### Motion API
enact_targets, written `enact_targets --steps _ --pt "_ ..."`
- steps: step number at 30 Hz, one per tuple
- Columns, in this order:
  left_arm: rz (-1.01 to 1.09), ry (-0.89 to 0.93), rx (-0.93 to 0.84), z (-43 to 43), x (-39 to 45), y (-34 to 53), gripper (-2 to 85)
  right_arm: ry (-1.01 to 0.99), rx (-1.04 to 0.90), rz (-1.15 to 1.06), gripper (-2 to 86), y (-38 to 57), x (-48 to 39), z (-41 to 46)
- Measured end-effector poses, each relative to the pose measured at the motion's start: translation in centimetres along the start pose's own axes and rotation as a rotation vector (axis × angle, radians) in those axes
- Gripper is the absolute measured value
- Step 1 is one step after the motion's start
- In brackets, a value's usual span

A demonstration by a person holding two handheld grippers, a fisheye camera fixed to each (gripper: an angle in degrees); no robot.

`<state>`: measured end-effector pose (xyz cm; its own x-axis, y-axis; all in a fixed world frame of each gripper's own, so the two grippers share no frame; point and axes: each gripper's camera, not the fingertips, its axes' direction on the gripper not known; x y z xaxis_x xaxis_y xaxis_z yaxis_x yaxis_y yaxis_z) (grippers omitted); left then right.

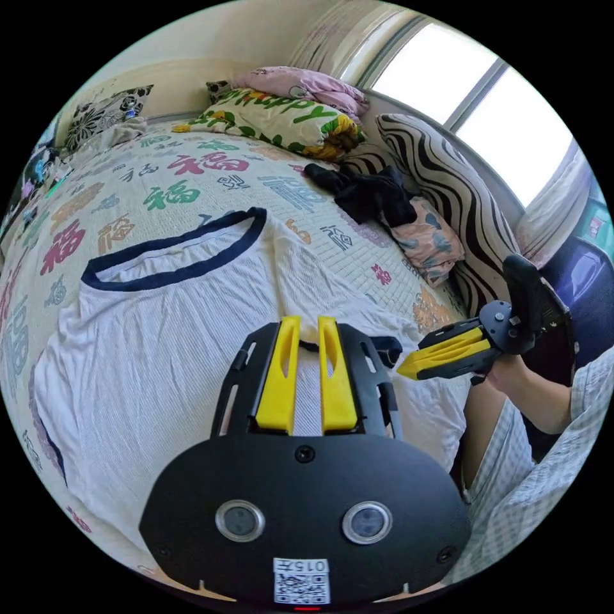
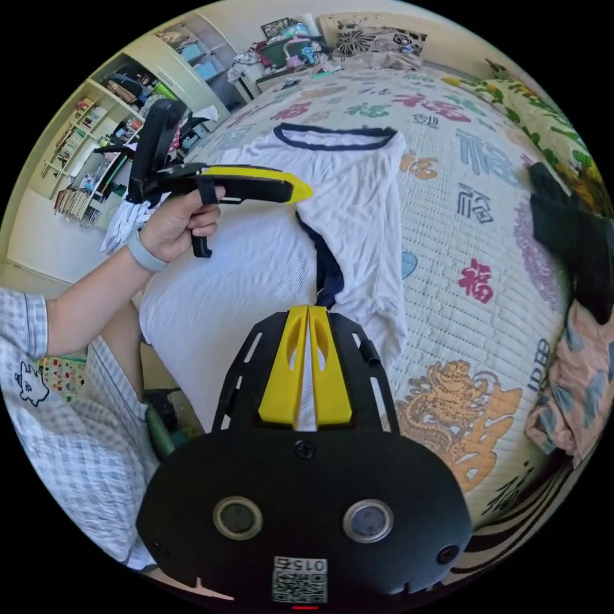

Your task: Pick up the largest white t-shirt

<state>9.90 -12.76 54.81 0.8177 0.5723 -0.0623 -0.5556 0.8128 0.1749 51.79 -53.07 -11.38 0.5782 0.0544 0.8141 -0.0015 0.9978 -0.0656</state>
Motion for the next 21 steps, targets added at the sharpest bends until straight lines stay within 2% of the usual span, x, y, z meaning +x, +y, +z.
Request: enact_targets --steps 3,5,6,8,11,16,19,21 --pt "-0.162 0.071 0.216 -7.2 -2.2 4.6 7.6 0.022 0.063 -0.020 -0.4 -0.9 -1.2 -1.1" --pt "-0.334 -0.010 0.385 -13.5 -4.5 10.3 7.9 0.015 0.096 -0.055 -0.4 -2.5 -2.0 -1.7" --pt "-0.388 -0.051 0.417 -14.9 -5.2 11.8 7.8 0.008 0.117 -0.088 -0.3 -4.0 -2.8 -1.9" --pt "-0.623 -0.210 0.464 -19.7 -8.8 17.8 7.9 -0.011 0.145 -0.159 -0.2 -7.1 -4.3 -1.6" --pt "-0.821 -0.197 0.499 -23.3 -13.8 23.9 8.2 -0.061 0.118 -0.278 0.2 -13.9 -7.5 0.7" --pt "-0.946 -0.113 0.535 -25.8 -19.5 28.4 7.8 -0.073 -0.016 -0.389 3.9 -27.4 -14.8 8.6" --pt "-0.915 0.013 0.483 -25.1 -22.0 28.1 8.2 -0.064 -0.118 -0.398 5.2 -33.5 -17.7 13.7" --pt "-0.844 0.004 0.451 -25.2 -21.9 27.0 7.4 -0.021 -0.189 -0.399 6.2 -36.4 -18.9 16.7"
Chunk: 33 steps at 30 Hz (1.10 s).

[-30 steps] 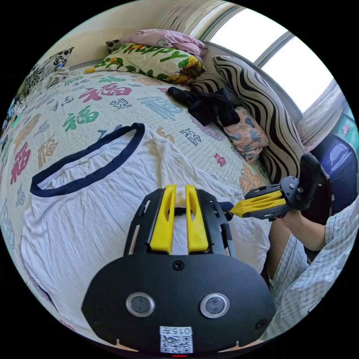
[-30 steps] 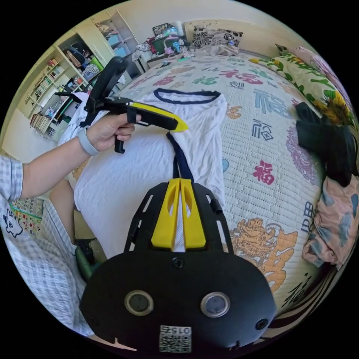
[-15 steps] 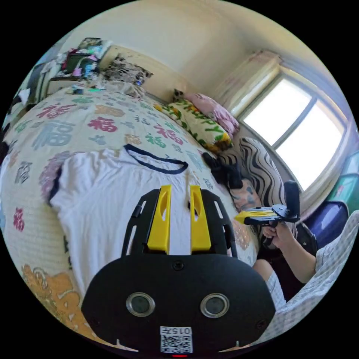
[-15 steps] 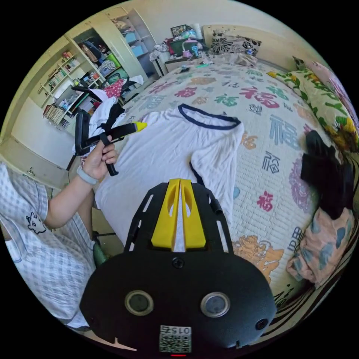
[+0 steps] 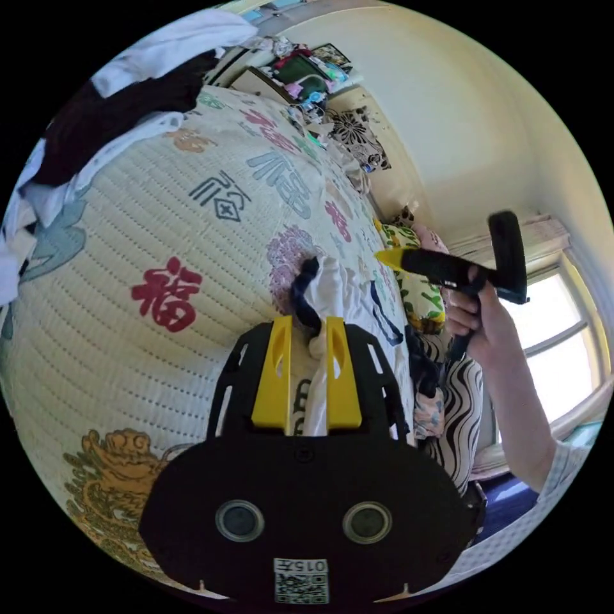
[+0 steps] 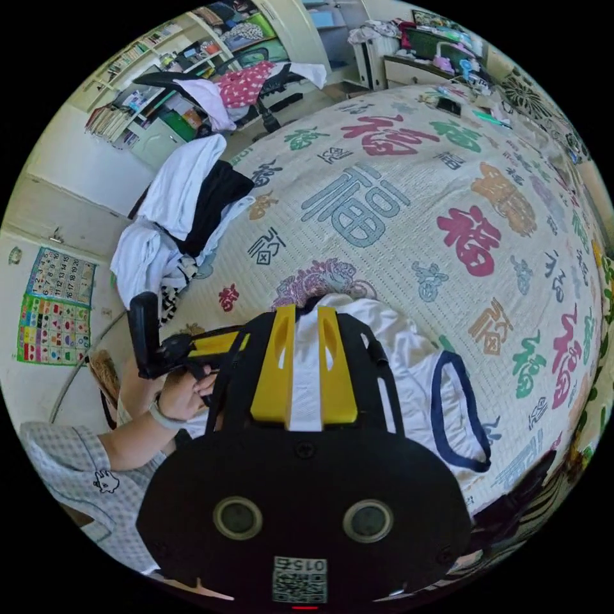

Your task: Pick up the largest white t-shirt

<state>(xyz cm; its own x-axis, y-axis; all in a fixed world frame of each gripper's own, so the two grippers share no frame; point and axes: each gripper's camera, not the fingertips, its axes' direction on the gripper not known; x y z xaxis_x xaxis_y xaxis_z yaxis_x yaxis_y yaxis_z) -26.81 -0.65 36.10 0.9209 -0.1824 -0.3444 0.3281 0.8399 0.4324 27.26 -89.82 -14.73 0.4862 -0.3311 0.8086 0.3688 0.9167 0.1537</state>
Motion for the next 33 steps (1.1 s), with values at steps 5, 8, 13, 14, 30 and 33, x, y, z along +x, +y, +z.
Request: enact_targets --steps 5,8,13,14,30,33 --pt "0.280 -0.015 -0.068 0.0 5.7 0.4 6.1 0.094 -0.226 0.002 7.6 -6.1 1.0 6.5" --pt "0.310 -0.009 -0.115 0.4 6.2 1.2 6.2 0.127 -0.365 0.018 4.8 -7.5 2.5 9.7" --pt "0.294 -0.003 -0.081 -2.5 5.0 2.5 6.2 0.116 -0.312 0.014 0.2 -8.1 5.0 9.1" --pt "0.280 0.005 -0.061 -3.6 4.6 2.8 6.3 0.111 -0.297 0.019 0.1 -8.0 5.4 8.8" --pt "-0.005 0.109 0.038 -6.5 1.5 1.2 11.0 -0.332 0.195 0.254 0.3 3.2 17.0 0.3" --pt "-0.016 0.018 0.083 -7.2 1.9 1.8 10.8 -0.360 0.212 0.280 0.3 4.2 18.5 0.1"
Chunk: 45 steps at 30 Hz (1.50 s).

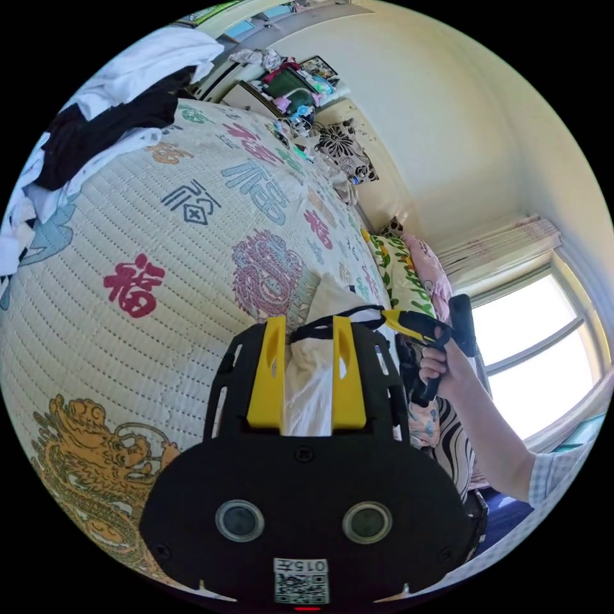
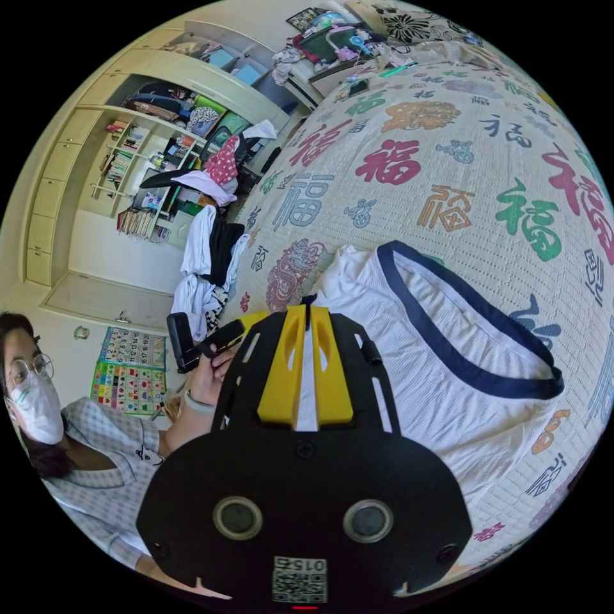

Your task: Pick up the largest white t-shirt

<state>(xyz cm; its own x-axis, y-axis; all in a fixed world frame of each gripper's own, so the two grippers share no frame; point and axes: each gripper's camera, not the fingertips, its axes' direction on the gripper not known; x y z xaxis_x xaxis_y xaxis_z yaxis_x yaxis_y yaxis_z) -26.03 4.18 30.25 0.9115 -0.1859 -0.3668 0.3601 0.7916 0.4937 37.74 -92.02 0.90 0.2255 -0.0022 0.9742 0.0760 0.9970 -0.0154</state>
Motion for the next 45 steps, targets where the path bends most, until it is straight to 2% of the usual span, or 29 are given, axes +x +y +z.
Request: enact_targets --steps 3,6,9,11,13,17,20,23,28,34,37,45 --pt "0.042 0.024 -0.101 2.2 0.7 -0.4 10.1 0.004 0.000 -0.006 0.3 0.0 0.6 -0.7" --pt "0.129 -0.008 -0.156 3.8 2.8 0.0 4.3 -0.007 0.010 -0.002 0.3 -0.1 1.1 -1.3" --pt "0.194 -0.040 -0.069 2.4 5.0 1.3 1.5 -0.006 0.013 0.005 0.4 0.0 1.5 -2.2" --pt "0.307 -0.015 0.000 0.9 7.6 2.7 1.2 -0.005 0.014 0.003 0.4 0.4 1.8 -2.8" --pt "0.413 0.013 -0.009 0.7 10.0 4.0 1.3 -0.003 0.026 0.019 0.4 1.7 2.6 -3.8" --pt "0.596 -0.086 -0.175 4.5 13.8 7.5 3.2 0.057 -0.050 0.063 0.5 3.8 4.3 -3.7" --pt "0.634 -0.056 -0.260 6.1 15.1 8.9 5.3 0.165 -0.101 0.111 0.7 5.0 4.8 -4.1" --pt "0.688 -0.021 -0.286 6.0 16.9 9.2 5.6 0.232 -0.040 0.079 1.2 5.4 3.7 -6.2" --pt "0.652 0.007 -0.177 6.1 18.3 7.8 5.5 0.207 -0.035 -0.099 3.2 4.0 -0.3 -6.9" --pt "0.643 -0.074 -0.335 11.6 18.9 7.9 6.8 0.369 -0.279 -0.197 3.6 3.2 -2.5 -2.9" --pt "0.655 -0.100 -0.336 12.5 19.6 8.3 6.7 0.368 -0.238 -0.211 -0.1 4.0 -3.3 -4.7" --pt "0.636 -0.089 -0.281 13.6 20.9 8.2 6.0 0.223 -0.122 -0.129 -0.4 7.3 -2.5 -11.4"
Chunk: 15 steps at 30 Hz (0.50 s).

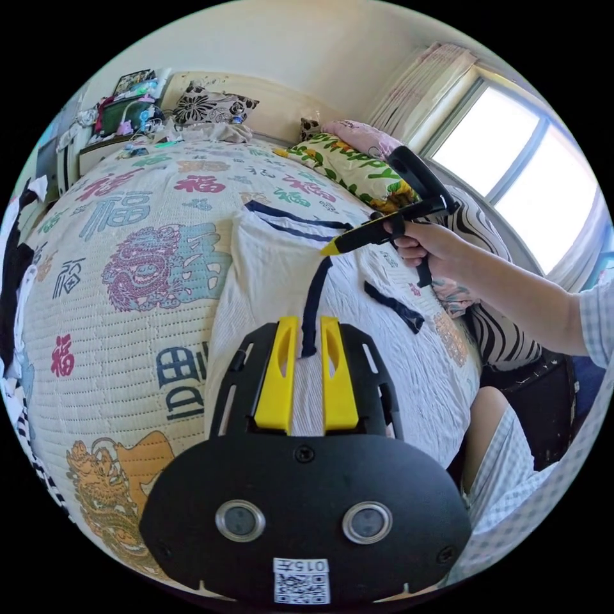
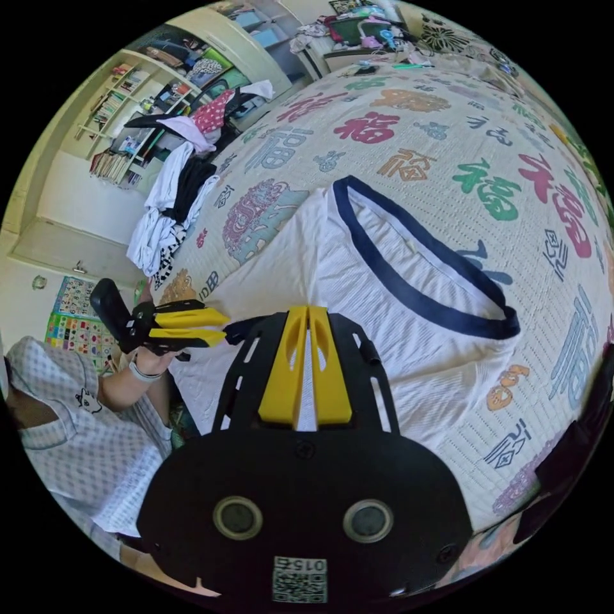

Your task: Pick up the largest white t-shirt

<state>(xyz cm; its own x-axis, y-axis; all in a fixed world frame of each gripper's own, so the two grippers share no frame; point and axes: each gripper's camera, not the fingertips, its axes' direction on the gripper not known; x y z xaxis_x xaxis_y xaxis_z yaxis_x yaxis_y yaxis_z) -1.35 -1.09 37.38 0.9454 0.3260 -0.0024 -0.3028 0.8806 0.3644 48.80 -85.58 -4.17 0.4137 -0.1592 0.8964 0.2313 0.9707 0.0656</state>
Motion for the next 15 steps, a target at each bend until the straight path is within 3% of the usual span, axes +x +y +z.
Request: enact_targets --steps 5,11,15 --pt "-0.012 0.031 -0.097 2.3 -0.6 -1.0 5.8 0.015 -0.102 0.049 0.6 1.6 0.8 -0.4" --pt "0.040 -0.023 -0.146 1.2 -0.3 -2.2 5.9 0.107 0.007 0.109 4.2 4.0 0.1 -4.6" --pt "0.031 -0.006 -0.096 -1.0 -1.0 -3.2 6.0 -0.031 0.018 0.023 3.4 5.1 -1.3 -6.2"
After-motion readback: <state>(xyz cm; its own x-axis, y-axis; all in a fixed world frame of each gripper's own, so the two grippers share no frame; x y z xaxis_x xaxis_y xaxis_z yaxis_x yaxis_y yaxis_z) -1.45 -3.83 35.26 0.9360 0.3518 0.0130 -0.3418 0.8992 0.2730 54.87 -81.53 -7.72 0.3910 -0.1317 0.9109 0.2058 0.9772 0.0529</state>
